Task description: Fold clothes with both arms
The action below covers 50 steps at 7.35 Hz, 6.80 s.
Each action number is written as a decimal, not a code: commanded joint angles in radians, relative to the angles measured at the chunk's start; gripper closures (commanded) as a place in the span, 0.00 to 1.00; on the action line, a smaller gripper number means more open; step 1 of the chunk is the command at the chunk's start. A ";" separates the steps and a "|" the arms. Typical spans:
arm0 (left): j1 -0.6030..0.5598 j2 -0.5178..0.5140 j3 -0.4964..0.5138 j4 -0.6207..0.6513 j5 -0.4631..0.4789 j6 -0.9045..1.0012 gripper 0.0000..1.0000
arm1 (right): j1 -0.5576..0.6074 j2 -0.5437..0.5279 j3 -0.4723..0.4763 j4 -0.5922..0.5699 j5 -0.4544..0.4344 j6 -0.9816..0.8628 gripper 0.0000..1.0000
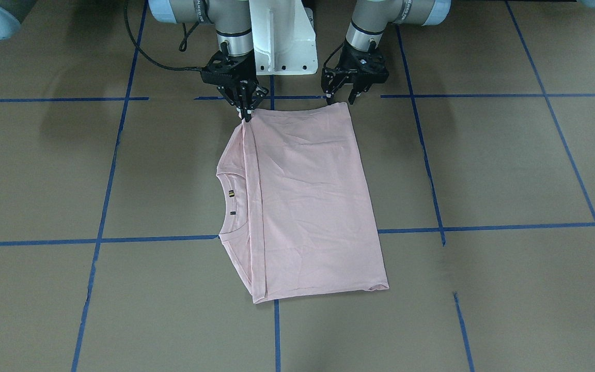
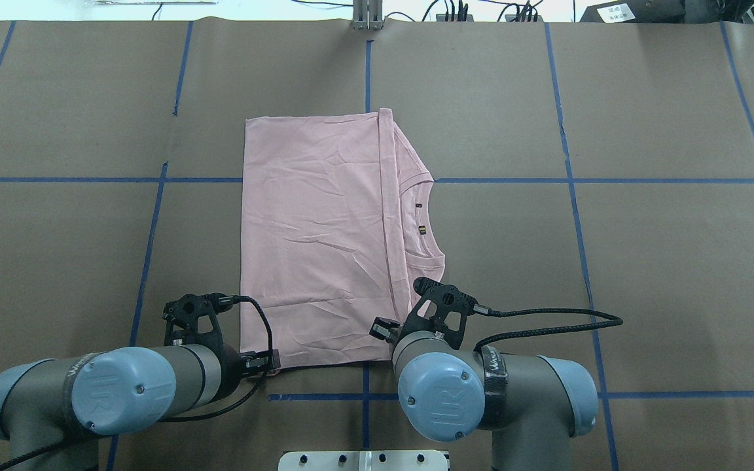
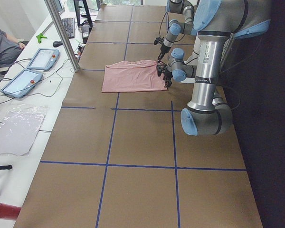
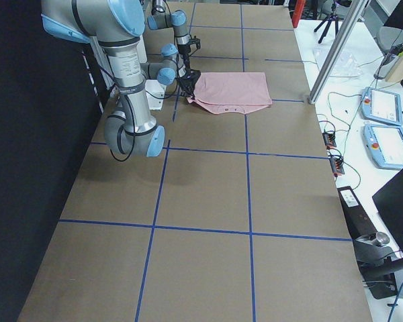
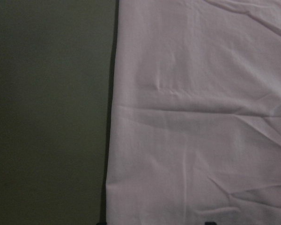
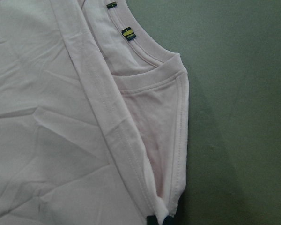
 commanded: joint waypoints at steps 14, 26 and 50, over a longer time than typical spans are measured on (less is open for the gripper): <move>0.006 -0.020 0.052 -0.007 -0.004 0.003 1.00 | 0.003 -0.011 0.005 0.000 -0.001 0.000 1.00; -0.164 -0.246 -0.267 0.533 -0.148 0.244 1.00 | 0.022 0.058 0.346 -0.488 0.028 -0.066 1.00; -1.359 0.152 0.191 0.169 -0.685 1.891 0.00 | 1.361 -0.564 -0.145 -0.048 0.982 -1.902 0.00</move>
